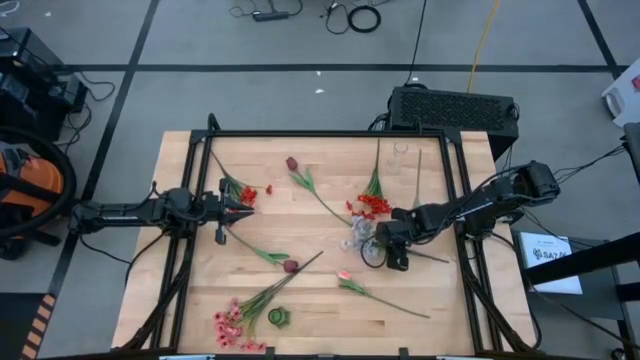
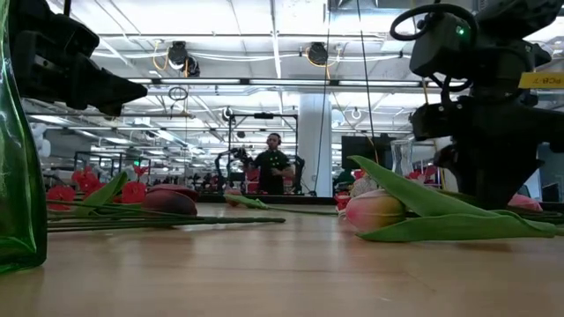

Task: Sort flowers into vase by color
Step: Put the white flowers into the green vase

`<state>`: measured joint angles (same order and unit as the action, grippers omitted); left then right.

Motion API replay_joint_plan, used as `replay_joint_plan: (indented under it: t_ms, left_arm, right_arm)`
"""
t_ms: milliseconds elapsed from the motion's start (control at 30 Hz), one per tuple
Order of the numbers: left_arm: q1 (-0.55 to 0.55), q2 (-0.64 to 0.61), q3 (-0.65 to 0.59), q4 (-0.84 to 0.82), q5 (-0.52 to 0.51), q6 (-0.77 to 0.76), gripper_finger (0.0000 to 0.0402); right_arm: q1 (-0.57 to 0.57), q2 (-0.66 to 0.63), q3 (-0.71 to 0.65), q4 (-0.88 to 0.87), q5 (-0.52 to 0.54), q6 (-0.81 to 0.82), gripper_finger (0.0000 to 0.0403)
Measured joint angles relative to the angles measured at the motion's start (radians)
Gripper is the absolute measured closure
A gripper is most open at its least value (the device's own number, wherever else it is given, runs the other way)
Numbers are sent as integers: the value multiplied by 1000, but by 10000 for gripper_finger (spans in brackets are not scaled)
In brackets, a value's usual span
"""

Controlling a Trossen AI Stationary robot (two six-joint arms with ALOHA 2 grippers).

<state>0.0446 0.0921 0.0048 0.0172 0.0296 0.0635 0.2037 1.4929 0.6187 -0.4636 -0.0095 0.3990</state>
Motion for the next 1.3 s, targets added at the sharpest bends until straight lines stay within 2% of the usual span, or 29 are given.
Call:
replay_joint_plan:
  t_ms: [133, 367, 567, 767, 1133, 1300]
  left_arm:
    - [0, 0, 0, 0, 0, 0, 352]
    - [0, 0, 0, 0, 0, 0, 352]
    - [0, 0, 0, 0, 0, 0, 352]
    - [0, 0, 0, 0, 0, 0, 352]
    - [0, 0, 0, 0, 0, 0, 352]
    - [0, 0, 0, 0, 0, 0, 352]
  right_arm:
    - [22, 2, -1, 9, 2, -23, 304]
    - [39, 3, -1, 11, -8, 33, 392]
    - [41, -54, 14, -45, -14, 61, 389]
    - [41, -199, 101, -111, -4, 62, 398]
    - [41, -403, 219, -118, 212, 2, 398]
    - [39, -430, 220, -118, 248, 1, 398]
